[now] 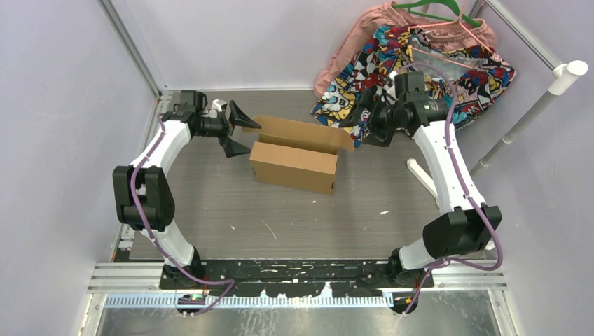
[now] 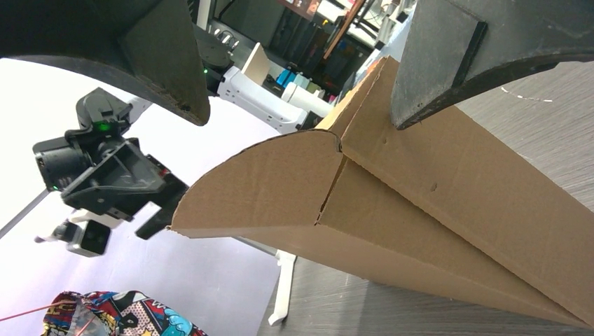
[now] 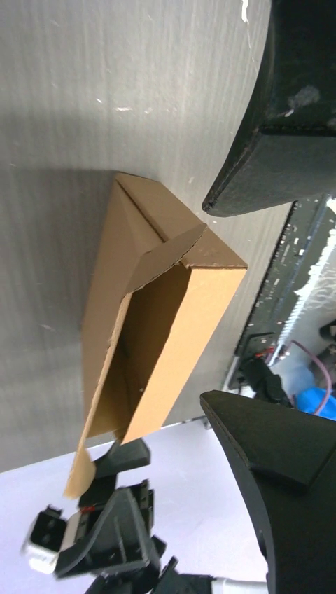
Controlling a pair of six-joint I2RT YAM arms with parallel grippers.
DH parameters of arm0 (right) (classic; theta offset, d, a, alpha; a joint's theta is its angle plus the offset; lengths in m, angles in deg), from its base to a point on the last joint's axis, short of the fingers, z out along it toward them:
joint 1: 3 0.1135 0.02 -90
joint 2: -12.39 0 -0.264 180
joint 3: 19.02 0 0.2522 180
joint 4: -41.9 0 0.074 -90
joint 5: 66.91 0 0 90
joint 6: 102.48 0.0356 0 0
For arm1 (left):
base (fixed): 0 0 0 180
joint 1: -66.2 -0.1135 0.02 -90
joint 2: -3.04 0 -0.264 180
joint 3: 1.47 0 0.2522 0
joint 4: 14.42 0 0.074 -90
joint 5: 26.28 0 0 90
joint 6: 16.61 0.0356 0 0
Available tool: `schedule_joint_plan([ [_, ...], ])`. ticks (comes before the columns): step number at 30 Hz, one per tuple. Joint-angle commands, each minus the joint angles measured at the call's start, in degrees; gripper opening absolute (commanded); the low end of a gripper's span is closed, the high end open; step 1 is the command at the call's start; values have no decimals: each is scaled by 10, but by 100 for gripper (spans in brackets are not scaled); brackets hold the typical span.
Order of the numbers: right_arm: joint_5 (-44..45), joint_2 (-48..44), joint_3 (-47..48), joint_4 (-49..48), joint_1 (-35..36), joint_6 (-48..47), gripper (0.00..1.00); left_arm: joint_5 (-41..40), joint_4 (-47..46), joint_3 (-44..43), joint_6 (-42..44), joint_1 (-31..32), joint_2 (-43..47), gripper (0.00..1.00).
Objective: Fold the paper box
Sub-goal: Close the paper box at the center of the board.
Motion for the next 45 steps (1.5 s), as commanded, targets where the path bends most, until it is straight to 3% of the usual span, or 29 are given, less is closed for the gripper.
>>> schedule_joint_plan([
  [1, 83, 5, 84, 10, -3, -7, 100, 30, -3, 3, 4, -3, 2, 100],
  [14, 152, 182, 241, 8, 42, -27, 99, 26, -14, 18, 4, -4, 1, 100],
  [22, 219, 297, 398, 89, 128, -66, 83, 25, -16, 22, 4, -4, 2, 100],
  [25, 232, 300, 393, 95, 149, -68, 78, 24, -17, 24, 3, -4, 1, 100],
  [38, 250, 260, 309, 88, 180, -75, 77, 28, -32, 25, -2, -4, 5, 100],
  [45, 252, 260, 309, 84, 181, -74, 79, 31, -43, 20, -12, -4, 5, 100],
])
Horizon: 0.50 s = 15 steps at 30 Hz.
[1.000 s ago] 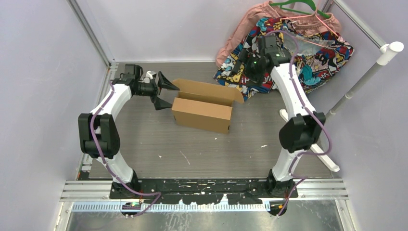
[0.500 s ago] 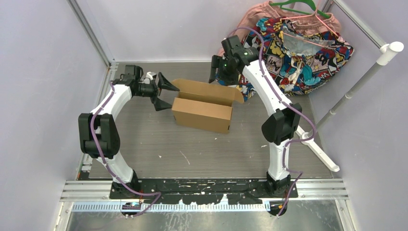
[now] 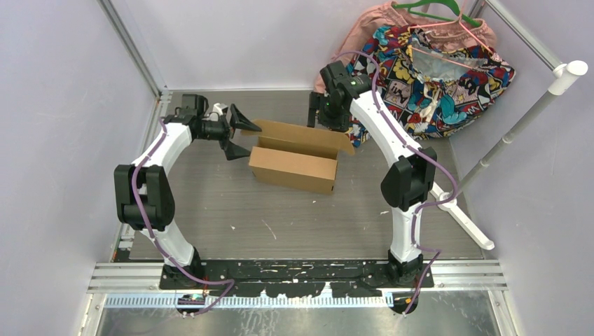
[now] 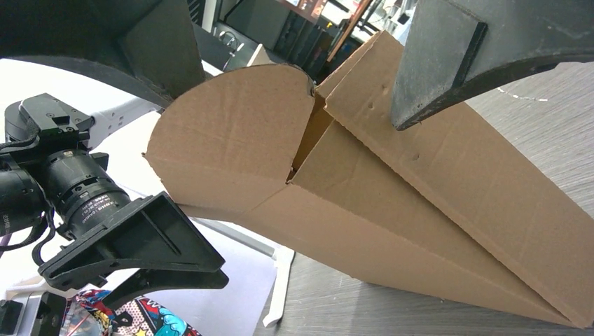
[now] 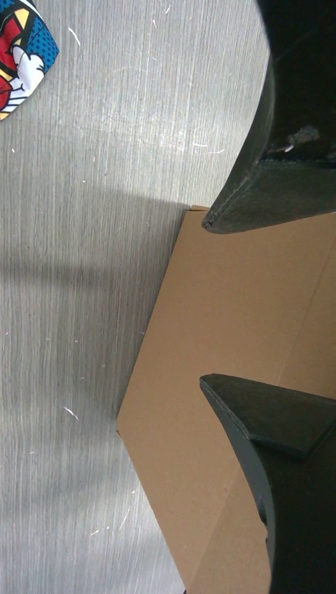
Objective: Fold the paper box
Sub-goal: Close the paper box at the center of the board.
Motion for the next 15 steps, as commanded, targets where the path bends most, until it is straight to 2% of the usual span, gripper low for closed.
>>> schedule_joint_plan([
  [1, 13, -46, 11, -7, 4, -7, 79, 29, -25, -8, -10, -5, 7, 100],
  [15, -2, -12, 44, 1, -3, -9, 80, 18, -55, -24, -24, -42, 33, 100],
])
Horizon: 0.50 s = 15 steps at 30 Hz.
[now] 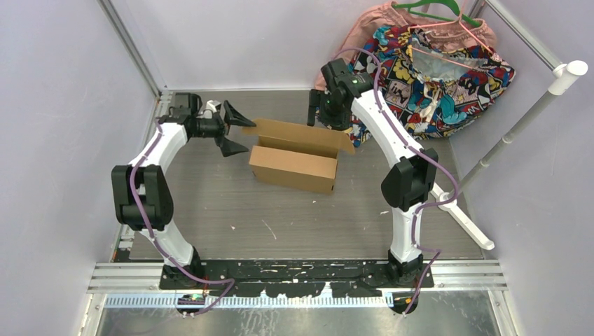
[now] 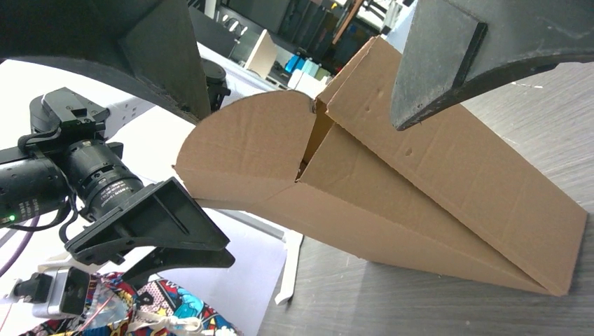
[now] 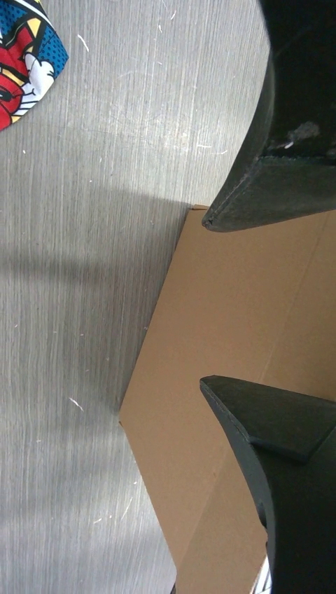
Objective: Fold the paper box
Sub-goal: Close the paper box at the center of the board.
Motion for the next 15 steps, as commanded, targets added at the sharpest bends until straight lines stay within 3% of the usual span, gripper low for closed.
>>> schedule_joint_plan([
  [1, -5, -7, 34, 0, -4, -5, 80, 12, -26, -25, -5, -32, 36, 100],
  [8, -16, 4, 47, 1, -8, -3, 81, -43, 5, -35, 42, -65, 88, 100],
  [15, -32, 21, 67, 7, -8, -1, 80, -207, 188, -65, 183, -42, 203, 100],
])
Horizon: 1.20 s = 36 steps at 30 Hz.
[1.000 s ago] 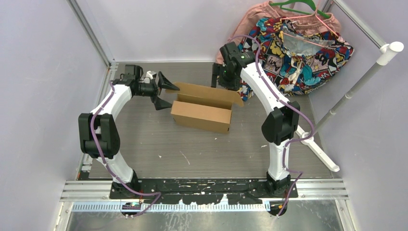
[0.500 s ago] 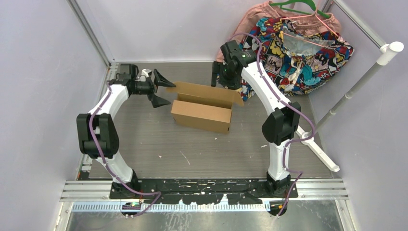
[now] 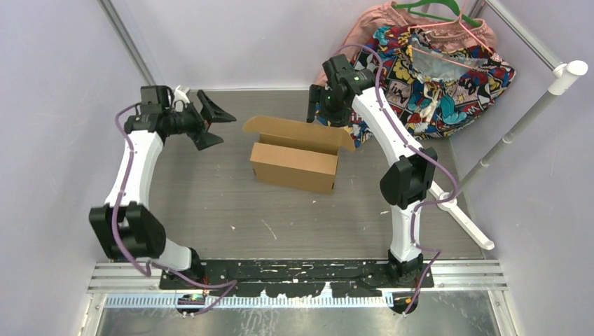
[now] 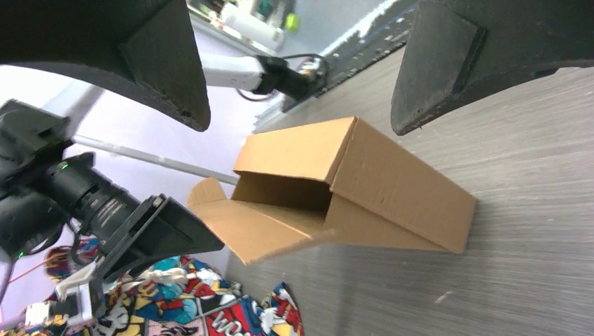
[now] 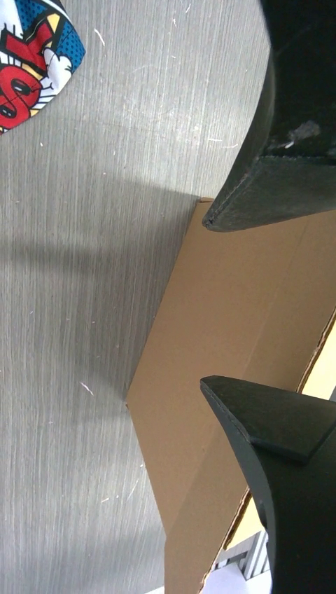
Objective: Fold the paper box
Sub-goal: Close the paper box at the center of the board.
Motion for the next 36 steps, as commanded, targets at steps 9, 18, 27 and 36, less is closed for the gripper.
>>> schedule_joint_plan([
  [9, -22, 13, 28, 1, 0, -1, 81, -257, 201, 77, 139, 145, 234, 98],
  [18, -33, 20, 25, -3, 0, -5, 80, -417, 109, 174, 52, 370, 268, 100],
  [27, -48, 29, 26, -3, 0, -7, 81, -629, -67, 173, 13, 528, 174, 100],
  [36, -85, 10, -2, -14, 0, -10, 80, -674, -93, 107, 18, 530, 64, 100],
])
